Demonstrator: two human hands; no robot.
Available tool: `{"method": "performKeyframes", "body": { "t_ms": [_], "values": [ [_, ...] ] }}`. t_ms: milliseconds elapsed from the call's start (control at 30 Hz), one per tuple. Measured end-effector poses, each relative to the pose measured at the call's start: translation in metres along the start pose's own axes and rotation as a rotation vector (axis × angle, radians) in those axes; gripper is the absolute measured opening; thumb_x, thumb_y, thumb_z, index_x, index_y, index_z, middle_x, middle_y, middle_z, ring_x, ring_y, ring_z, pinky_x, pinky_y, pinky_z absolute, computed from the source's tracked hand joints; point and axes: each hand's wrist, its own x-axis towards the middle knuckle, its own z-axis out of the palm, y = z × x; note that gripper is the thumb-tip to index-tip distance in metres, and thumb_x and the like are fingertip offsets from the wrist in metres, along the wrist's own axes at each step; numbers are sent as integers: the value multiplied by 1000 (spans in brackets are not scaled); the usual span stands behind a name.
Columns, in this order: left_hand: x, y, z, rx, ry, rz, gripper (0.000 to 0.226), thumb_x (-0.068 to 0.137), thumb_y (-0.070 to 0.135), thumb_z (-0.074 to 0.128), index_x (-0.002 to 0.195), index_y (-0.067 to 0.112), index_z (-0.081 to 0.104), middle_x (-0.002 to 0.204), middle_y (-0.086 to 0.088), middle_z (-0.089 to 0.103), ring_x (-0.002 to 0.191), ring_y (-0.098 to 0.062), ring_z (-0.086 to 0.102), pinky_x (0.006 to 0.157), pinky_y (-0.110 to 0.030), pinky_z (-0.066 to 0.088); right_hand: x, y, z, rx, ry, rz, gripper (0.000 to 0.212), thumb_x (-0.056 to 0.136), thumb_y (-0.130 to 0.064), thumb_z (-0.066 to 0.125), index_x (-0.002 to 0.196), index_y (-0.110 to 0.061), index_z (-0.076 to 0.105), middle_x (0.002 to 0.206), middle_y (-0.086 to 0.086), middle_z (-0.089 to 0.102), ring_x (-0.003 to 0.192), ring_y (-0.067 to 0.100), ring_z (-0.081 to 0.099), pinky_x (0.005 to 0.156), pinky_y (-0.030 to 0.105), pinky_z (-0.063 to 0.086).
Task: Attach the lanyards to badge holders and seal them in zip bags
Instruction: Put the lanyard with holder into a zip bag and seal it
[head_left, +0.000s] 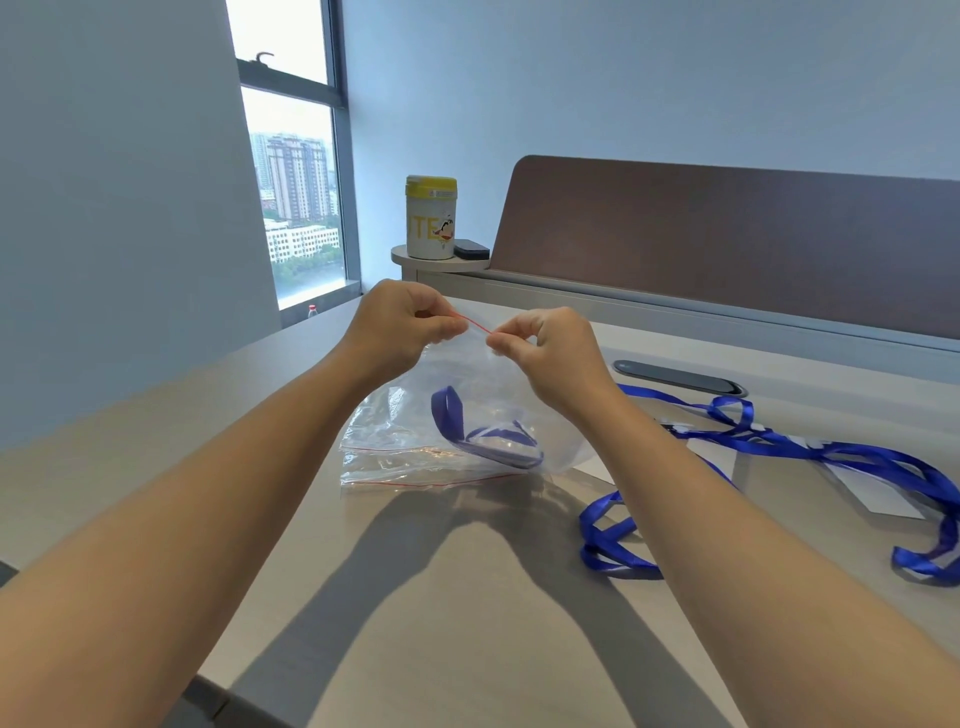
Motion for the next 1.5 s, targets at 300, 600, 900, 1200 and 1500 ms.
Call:
{"method": "performKeyframes", "body": {
  "t_ms": [300, 600, 900, 1200, 1500],
  "values": [
    [-1, -2, 3, 20, -27, 27, 20, 85, 9, 59, 97, -2, 69, 83, -3, 59, 71, -13, 53, 65, -14, 43, 2, -5, 4, 5, -11, -26, 26, 88, -23, 57, 102, -5, 68, 105, 12, 68, 90, 18, 55, 96, 41, 45],
    [1, -7, 1, -16, -150, -26, 18, 86, 10, 58, 95, -4, 66, 69, 5, 54, 66, -7, 51, 65, -16, 44, 5, -1, 12, -47, -11, -58, 23, 90, -22, 54, 99, -6, 67, 102, 12, 68, 87, 15, 51, 98, 46, 43],
    [2, -7, 7, 187, -162, 44, 17, 89, 14, 55, 93, -1, 64, 65, 5, 48, 60, -7, 43, 57, -12, 36, 5, 6, 16, -173, -5, -77, 25, 91, -27, 52, 103, -11, 65, 106, 8, 68, 98, 20, 57, 99, 38, 39],
    [-2, -10, 18, 176, 91, 69, 23, 90, 14, 53, 98, -5, 64, 98, -19, 66, 80, -17, 49, 66, -20, 38, 3, 21, 5, -172, -35, -31, 22, 94, -28, 45, 103, -14, 59, 107, 5, 66, 87, 15, 50, 97, 42, 42],
    [0, -21, 22, 52, 333, -116, 25, 90, 15, 53, 104, -3, 64, 105, -19, 66, 85, -18, 51, 80, -25, 41, -14, 60, -22, -236, -82, 74, 22, 93, -28, 46, 104, -14, 58, 106, 4, 65, 98, 22, 57, 94, 43, 43]
  ]
}}
